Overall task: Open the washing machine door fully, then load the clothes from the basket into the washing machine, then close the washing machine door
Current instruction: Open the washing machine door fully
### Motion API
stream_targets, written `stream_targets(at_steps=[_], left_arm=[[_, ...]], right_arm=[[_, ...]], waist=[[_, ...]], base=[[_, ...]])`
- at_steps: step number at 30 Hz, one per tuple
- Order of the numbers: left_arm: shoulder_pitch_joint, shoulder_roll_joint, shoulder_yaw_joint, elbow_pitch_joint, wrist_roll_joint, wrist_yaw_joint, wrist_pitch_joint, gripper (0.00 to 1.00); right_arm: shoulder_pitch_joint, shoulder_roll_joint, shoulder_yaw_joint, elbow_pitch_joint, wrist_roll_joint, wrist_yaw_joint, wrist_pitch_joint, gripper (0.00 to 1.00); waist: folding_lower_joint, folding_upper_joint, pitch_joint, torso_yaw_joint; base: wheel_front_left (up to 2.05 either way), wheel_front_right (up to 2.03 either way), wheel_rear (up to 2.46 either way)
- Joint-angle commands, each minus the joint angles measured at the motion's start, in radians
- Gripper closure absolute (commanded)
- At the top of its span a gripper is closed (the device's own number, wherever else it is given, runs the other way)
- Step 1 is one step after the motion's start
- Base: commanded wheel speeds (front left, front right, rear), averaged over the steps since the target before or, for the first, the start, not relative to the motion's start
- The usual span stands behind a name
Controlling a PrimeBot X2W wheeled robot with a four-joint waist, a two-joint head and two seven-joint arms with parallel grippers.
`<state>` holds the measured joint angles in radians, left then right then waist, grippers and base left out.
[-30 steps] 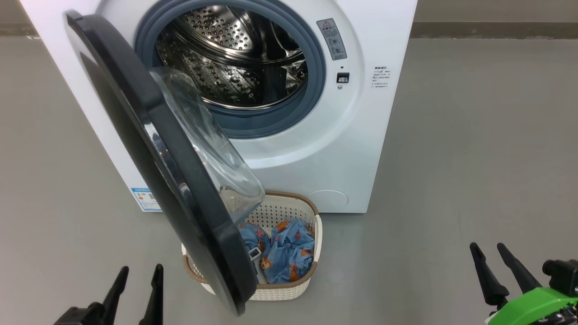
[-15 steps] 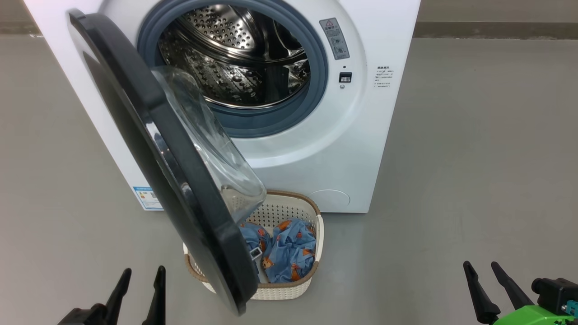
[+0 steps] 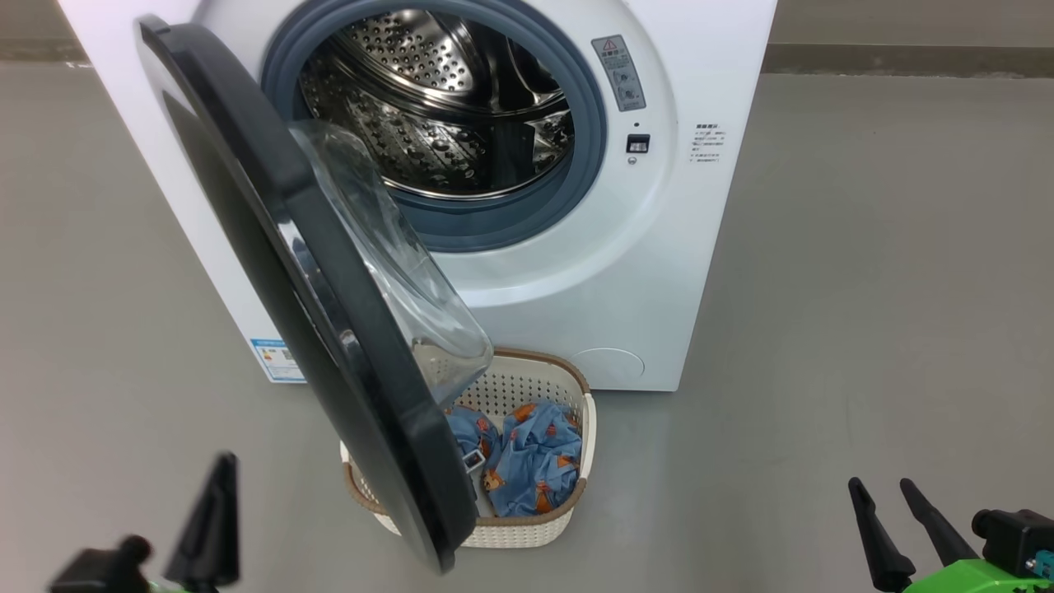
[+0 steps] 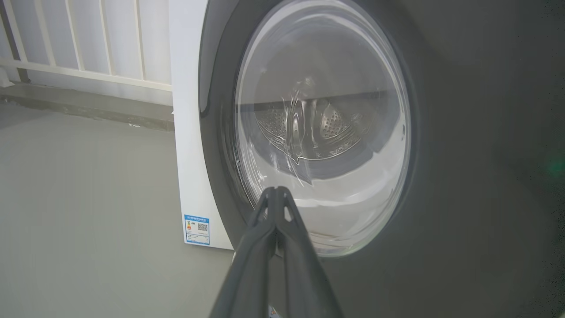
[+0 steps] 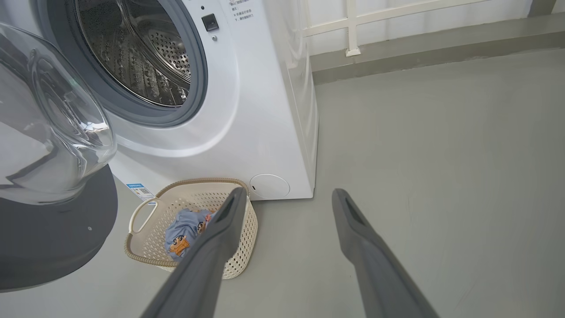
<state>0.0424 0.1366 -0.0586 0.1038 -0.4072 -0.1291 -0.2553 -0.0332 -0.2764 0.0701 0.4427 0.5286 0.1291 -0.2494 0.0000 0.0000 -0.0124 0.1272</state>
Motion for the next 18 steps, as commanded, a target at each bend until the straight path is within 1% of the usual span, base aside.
stream_targets(at_steps=[1,4,5,8,11,15,18], left_arm=[[-0.047,0.006,0.060,-0.063,0.009,-0.002,-0.006,1.00],[-0.046,-0.009,0.108,-0.146,0.009,-0.002,-0.006,1.00],[-0.046,-0.009,0.108,-0.146,0.009,-0.002,-0.006,1.00],[-0.042,-0.021,0.137,-0.231,0.005,0.002,-0.006,1.00],[-0.040,-0.030,0.134,-0.328,-0.008,0.009,0.001,1.00],[-0.042,-0.042,0.069,-0.490,-0.020,0.009,0.060,1.00],[-0.041,-0.055,-0.021,-0.605,-0.032,0.010,0.127,1.00]], right_arm=[[0.005,-0.015,0.010,-0.026,-0.018,0.002,-0.012,0.00],[0.008,-0.014,-0.005,-0.038,-0.035,0.002,-0.012,0.00],[0.008,-0.014,-0.005,-0.038,-0.035,0.002,-0.012,0.00],[0.014,-0.008,-0.027,-0.052,-0.059,0.002,-0.012,0.00],[0.021,-0.001,-0.045,-0.064,-0.085,0.002,-0.012,0.00],[0.027,0.009,-0.061,-0.074,-0.108,0.002,-0.012,0.00],[0.027,0.015,-0.066,-0.077,-0.115,0.002,-0.012,0.00]], waist=[[0.0000,0.0000,0.000,0.002],[0.0000,0.0000,-0.001,0.004],[0.0000,0.0000,-0.001,0.004],[0.0000,0.0000,0.000,0.007],[0.0000,0.0000,0.001,0.010],[0.0000,0.0000,0.004,0.011],[0.0000,0.0000,0.006,0.010]], base=[[0.00,0.00,0.00],[0.00,0.00,0.00],[0.00,0.00,0.00],[0.00,0.00,0.00],[0.00,0.00,0.00],[0.00,0.00,0.00],[0.00,0.00,0.00]])
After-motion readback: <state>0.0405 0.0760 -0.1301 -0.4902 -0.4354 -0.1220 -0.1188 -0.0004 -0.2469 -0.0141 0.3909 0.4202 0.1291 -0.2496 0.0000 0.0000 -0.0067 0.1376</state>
